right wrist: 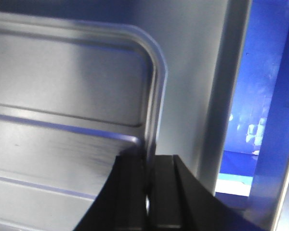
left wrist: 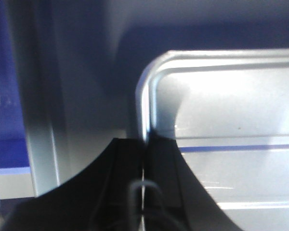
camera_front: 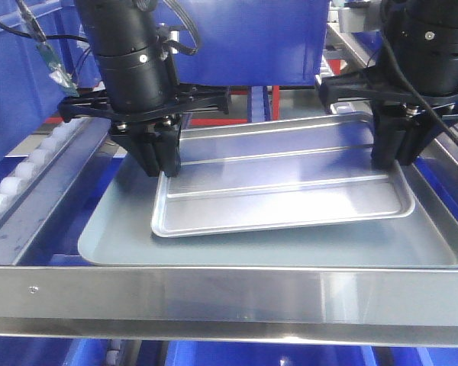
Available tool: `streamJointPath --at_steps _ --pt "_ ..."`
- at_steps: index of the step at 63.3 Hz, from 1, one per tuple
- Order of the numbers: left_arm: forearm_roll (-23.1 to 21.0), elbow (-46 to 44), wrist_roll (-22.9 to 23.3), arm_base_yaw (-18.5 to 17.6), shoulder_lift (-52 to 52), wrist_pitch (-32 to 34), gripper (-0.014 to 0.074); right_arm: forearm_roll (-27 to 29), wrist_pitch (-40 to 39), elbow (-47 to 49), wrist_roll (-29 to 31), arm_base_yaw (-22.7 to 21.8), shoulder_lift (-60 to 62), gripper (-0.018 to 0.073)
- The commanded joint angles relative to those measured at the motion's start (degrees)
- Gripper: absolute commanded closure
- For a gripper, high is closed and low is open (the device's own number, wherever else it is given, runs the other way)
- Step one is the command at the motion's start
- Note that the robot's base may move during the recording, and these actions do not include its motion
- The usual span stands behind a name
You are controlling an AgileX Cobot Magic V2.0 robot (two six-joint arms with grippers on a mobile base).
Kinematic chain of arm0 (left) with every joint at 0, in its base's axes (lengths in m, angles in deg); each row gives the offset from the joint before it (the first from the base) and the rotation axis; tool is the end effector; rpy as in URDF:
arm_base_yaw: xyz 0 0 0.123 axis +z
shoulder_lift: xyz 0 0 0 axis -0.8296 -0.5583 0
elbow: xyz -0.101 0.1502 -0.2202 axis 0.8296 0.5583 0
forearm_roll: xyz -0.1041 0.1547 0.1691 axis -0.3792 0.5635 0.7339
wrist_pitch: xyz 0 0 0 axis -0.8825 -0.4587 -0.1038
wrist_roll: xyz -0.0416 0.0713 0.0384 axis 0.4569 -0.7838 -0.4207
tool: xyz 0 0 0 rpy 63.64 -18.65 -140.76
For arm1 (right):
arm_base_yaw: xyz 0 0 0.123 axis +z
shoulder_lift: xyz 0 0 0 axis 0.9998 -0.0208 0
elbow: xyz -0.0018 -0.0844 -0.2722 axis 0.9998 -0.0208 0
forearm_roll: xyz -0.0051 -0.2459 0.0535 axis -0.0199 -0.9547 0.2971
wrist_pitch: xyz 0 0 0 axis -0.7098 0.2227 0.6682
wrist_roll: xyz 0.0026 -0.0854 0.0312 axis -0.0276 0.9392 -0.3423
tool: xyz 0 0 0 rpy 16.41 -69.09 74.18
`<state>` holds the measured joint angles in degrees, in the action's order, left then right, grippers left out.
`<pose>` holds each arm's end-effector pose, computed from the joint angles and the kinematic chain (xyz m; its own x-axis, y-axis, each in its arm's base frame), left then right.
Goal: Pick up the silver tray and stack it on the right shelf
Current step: 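Lower the silver tray onto the grey tray with both grippers, then open both grippers and raise them away from the trays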
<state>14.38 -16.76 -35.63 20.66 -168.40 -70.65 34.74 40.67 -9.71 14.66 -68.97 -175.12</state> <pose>0.3405 -0.2338 0.2313 -0.9081 0.1590 -0.3874 0.2109 0.9729 -0.0952 0.3214 0.1046 0.2447 -0.9090 -0.0090 -0.4167 -0.0186 0.9996 0.0190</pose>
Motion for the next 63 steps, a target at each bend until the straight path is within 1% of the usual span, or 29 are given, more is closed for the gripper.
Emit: streamJointPath --at_steps 1,4,7,12,15,18,21,24,35,39,43,46,50,54,63 --pt "2.80 -1.56 -1.68 0.91 2.83 -0.69 0.0519 -3.48 -0.51 1.77 1.05 -0.56 2.50 0.0482" --pt "2.80 -1.56 -1.68 0.91 2.83 -0.69 0.0433 -3.48 -0.46 1.77 1.05 -0.56 2.50 0.0433" --pt "2.80 -1.56 -1.68 0.91 2.83 -0.69 0.0318 -3.48 -0.46 1.77 1.05 -0.56 2.50 0.0354" --pt "2.80 -1.56 -1.68 0.91 2.83 -0.81 0.0215 -3.48 -0.46 1.77 1.05 -0.56 2.50 0.0204" --pt "2.80 -1.56 -1.68 0.91 2.83 -0.80 0.0183 -3.57 -0.51 1.77 1.05 -0.56 2.55 0.0099" --pt "2.80 -1.56 -1.68 0.91 2.94 -0.88 0.0182 -3.68 -0.51 1.77 1.05 -0.56 2.60 0.0012" --pt "2.80 -1.56 -1.68 0.91 3.21 -0.88 0.0186 -3.70 -0.46 1.77 1.05 -0.56 2.81 -0.0043" --pt "2.80 -1.56 -1.68 0.91 3.48 -0.88 0.0186 -3.70 -0.39 1.77 1.05 -0.56 3.18 -0.0073" --pt "2.80 -1.56 -1.68 0.91 7.36 -1.01 0.0186 -3.76 -0.29 1.77 1.05 -0.56 6.05 -0.0042" --pt "2.80 -1.44 -1.68 0.91 9.49 -1.55 0.0189 -3.76 -0.06 1.77 1.05 -0.45 7.93 -0.0018" --pt "2.90 -1.44 -1.68 0.79 12.23 -2.87 0.0213 -3.76 0.64 1.64 1.05 -0.28 9.95 0.0013" --pt "3.27 -1.13 -1.68 0.43 14.23 -3.41 0.0242 -3.76 1.08 1.36 1.10 -0.12 11.72 0.0057" --pt "4.71 0.34 -1.68 -0.28 17.56 -3.08 0.0302 -3.76 0.81 0.00 1.16 0.15 14.68 0.0134" --pt "5.91 2.89 -1.68 -0.95 21.21 -2.28 0.0362 -3.88 -0.27 -1.96 1.22 0.20 17.99 0.0225" --pt "6.08 11.14 -1.68 -1.40 29.53 1.28 0.0537 -4.13 -3.23 -8.50 1.22 0.20 25.16 0.0421"
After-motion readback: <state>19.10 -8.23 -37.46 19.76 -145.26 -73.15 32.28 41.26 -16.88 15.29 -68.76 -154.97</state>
